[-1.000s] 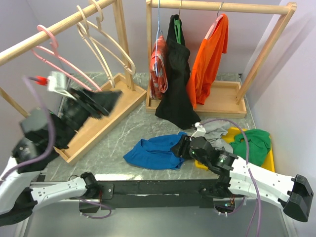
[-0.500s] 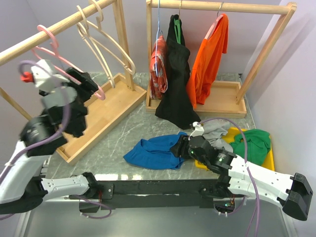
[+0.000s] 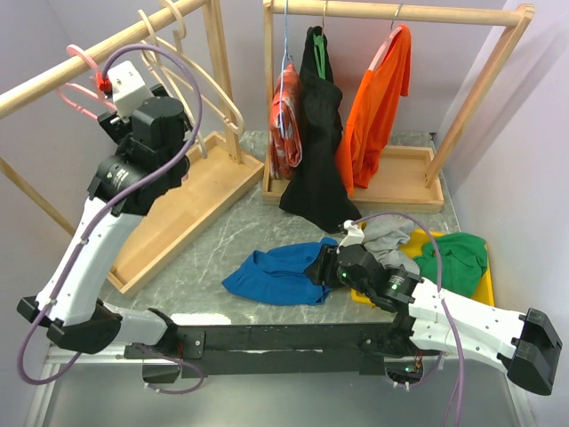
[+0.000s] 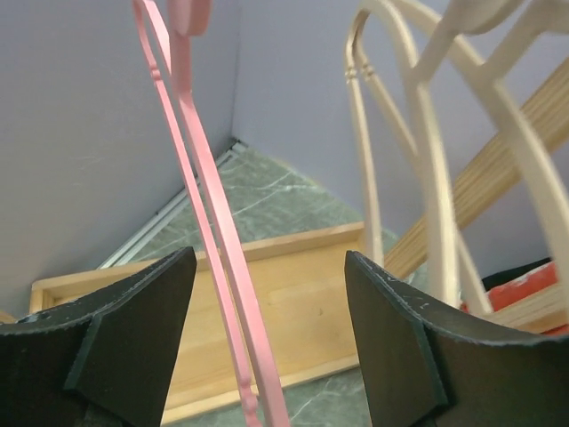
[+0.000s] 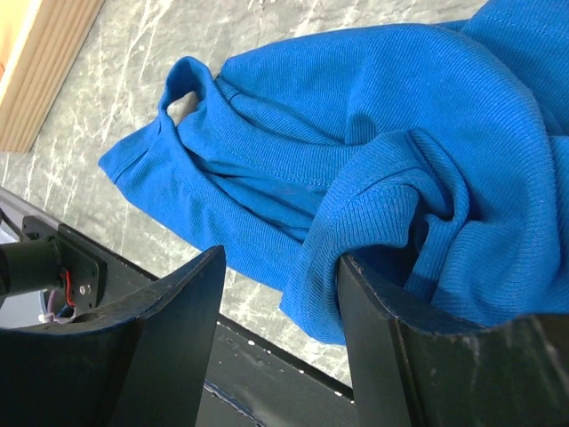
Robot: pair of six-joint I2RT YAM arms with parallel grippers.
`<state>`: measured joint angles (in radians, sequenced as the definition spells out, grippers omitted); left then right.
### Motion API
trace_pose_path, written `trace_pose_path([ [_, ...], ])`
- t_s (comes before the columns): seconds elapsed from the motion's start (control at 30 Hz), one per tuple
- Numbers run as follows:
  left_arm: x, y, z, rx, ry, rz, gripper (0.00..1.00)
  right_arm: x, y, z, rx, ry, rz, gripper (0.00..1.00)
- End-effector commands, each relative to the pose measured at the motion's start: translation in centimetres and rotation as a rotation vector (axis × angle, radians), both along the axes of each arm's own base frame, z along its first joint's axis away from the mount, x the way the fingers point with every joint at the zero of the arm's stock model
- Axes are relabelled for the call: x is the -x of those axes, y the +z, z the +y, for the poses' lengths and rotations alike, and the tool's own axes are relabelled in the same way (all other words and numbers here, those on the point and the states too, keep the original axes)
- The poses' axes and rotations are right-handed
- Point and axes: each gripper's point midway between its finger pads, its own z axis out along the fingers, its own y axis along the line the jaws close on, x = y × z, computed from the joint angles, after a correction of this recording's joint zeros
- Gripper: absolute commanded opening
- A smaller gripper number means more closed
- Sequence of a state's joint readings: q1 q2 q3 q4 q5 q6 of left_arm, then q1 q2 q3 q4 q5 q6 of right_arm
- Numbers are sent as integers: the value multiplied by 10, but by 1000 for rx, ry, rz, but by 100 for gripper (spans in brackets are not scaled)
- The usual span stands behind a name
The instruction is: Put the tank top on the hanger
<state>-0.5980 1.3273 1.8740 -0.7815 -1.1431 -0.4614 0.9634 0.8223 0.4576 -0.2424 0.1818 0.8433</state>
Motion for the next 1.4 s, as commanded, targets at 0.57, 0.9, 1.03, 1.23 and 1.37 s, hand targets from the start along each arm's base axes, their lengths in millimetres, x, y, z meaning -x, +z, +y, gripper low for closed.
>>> trace_pose_path([
  [0.57,-3,-7,32,34,-15,48,24,-2,13,11,-41,29,-15,61],
  [0.9,3,21,37,28,-18,0,1,-2,12,10,-38,31,-23,61],
  [1.03,10,32,37,33,-44,-26,1,-3,13,12,-39,33,-21,60],
  [1.23,22,25,26,58,-158,-32,1,-3,13,14,-35,37,-18,60],
  [1.37,33,11,25,68,-200,-14,1,-3,14,15,-33,41,-18,61],
])
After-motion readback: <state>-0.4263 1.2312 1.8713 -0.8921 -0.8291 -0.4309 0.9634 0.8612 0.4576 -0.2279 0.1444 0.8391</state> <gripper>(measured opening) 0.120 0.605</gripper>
